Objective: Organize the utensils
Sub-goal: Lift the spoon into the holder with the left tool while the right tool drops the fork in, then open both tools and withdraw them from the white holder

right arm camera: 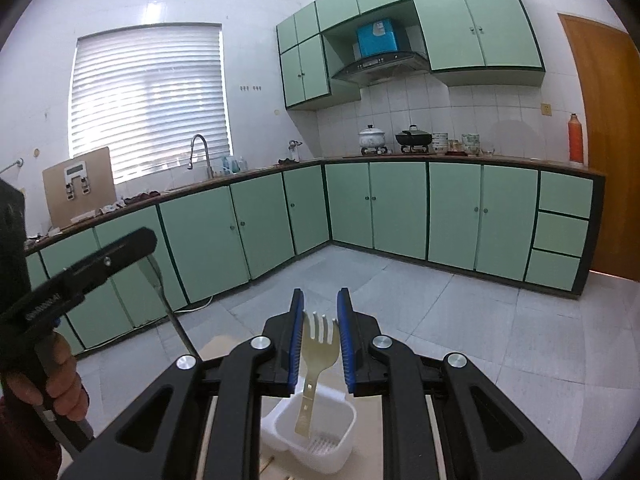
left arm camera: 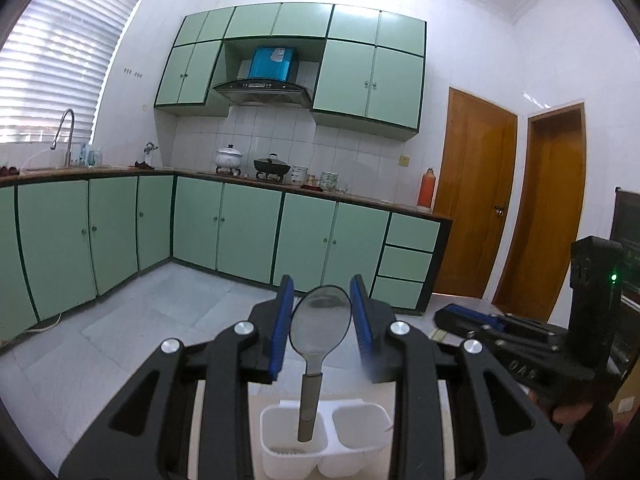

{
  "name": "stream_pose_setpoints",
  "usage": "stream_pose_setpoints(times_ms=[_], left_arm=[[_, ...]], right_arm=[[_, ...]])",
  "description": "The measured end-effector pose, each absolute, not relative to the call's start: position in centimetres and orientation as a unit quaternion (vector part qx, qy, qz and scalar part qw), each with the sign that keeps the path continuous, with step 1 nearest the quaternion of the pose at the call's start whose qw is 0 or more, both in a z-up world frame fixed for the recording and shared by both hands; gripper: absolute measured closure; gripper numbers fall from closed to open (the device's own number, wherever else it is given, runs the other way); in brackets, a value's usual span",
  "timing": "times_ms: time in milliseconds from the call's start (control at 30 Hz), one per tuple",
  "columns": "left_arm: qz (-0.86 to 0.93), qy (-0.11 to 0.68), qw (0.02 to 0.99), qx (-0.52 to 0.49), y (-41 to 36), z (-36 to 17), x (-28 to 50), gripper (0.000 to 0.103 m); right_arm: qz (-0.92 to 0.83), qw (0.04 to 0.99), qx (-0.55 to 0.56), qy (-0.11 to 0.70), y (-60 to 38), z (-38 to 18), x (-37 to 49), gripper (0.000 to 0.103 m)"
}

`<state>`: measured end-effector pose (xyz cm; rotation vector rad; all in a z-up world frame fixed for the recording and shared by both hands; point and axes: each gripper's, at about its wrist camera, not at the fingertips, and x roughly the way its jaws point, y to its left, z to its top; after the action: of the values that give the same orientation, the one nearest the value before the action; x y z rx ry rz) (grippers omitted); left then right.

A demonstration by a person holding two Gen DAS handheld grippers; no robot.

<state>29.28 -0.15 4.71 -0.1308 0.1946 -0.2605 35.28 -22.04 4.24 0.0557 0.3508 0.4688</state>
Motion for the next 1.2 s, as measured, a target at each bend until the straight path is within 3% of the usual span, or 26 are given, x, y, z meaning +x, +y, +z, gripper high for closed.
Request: stream_pose_setpoints(times_ms=[500, 700, 800, 933, 1067, 1133, 1200], left_arm=[[-0.112, 0.208, 0.971, -0.046, 0.1, -5.3, 35.0, 0.074], [-0.103, 0.216, 0.969, -0.051, 1.0, -5.7, 34.3, 0.064], [-0.099, 0.209, 0.971, -0.051, 1.4, -5.2, 33.5, 0.056], [-0.087, 0.196, 0.976, -0.045, 1.8, -4.3, 31.1, 0.042], [-0.076, 0.194, 0.977, -0.041, 1.9, -4.7, 28.2, 0.029], [-0.072, 0.199, 0.977, -0.040, 1.8, -5.3, 26.9, 0.025], [-0.070, 0.210, 0.975, -0.033, 1.8, -6.3, 25.2, 0.022]], right_arm=[[0.232, 0.937, 0.026, 0.261, -20.1, -4.5, 38.8, 0.085], [0.226, 0.938, 0.033, 0.261, -20.5, -5.0, 37.6, 0.078], [0.217, 0.943, 0.042, 0.249, -21.3, -4.4, 36.8, 0.065], [0.191, 0.952, 0.055, 0.231, -22.6, -3.7, 34.8, 0.035], [0.165, 0.961, 0.063, 0.211, -23.8, -3.6, 31.9, 0.012], [0.153, 0.965, 0.065, 0.204, -24.2, -4.1, 30.0, 0.006], [0.145, 0.965, 0.065, 0.210, -24.4, -4.8, 28.5, 0.006]])
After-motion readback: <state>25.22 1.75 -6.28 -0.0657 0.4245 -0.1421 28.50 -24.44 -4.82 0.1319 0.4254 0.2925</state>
